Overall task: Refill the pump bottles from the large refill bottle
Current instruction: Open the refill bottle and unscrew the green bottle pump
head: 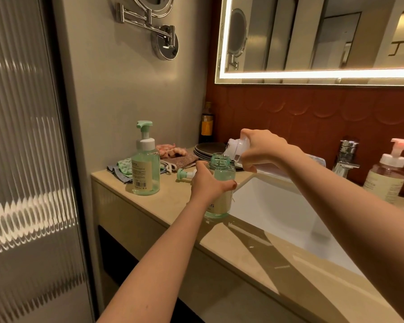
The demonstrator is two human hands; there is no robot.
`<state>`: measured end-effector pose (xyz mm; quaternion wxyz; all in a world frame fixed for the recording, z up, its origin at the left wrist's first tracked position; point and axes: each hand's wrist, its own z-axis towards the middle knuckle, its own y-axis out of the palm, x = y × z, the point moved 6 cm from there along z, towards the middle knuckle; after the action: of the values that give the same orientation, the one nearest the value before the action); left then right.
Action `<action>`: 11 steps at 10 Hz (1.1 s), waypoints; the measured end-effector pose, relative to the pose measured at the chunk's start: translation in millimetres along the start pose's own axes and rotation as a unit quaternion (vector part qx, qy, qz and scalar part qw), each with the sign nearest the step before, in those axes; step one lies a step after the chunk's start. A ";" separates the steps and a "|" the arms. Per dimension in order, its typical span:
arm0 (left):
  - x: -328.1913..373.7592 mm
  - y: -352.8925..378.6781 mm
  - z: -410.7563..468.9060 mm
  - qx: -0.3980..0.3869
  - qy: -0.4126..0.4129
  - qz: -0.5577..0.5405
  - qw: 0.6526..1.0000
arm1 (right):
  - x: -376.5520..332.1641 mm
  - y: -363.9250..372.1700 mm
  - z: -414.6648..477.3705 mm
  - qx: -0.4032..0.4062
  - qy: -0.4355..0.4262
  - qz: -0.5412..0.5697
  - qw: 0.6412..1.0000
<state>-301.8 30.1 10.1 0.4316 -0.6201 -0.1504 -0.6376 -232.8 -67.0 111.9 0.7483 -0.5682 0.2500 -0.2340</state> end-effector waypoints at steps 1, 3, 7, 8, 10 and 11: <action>-0.1 -0.2 -0.1 0.001 -0.001 0.000 1.000 | 0.4 -0.6 -0.4 0.000 0.004 0.001 1.000; 1.5 -0.6 -1.5 -0.003 0.001 -0.004 1.000 | 0.8 1.5 2.6 -0.005 0.001 0.005 1.000; 1.6 -0.5 -2.0 -0.001 0.001 -0.005 1.000 | 0.1 -0.6 2.9 -0.010 0.005 -0.007 1.000; 1.5 -0.5 -2.1 -0.001 0.001 -0.005 1.000 | -0.2 -0.2 2.6 -0.010 0.005 -0.006 1.000; 1.3 -0.5 -2.1 -0.001 0.002 -0.005 1.000 | -1.0 -1.5 1.7 -0.012 0.007 -0.011 1.000; 1.0 -0.3 -1.3 0.000 0.002 -0.008 1.000 | -1.4 -1.8 1.2 -0.013 0.006 -0.010 1.000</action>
<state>-302.8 29.0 10.9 0.4268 -0.6173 -0.1545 -0.6426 -233.3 -65.6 114.0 0.7370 -0.5786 0.2518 -0.2420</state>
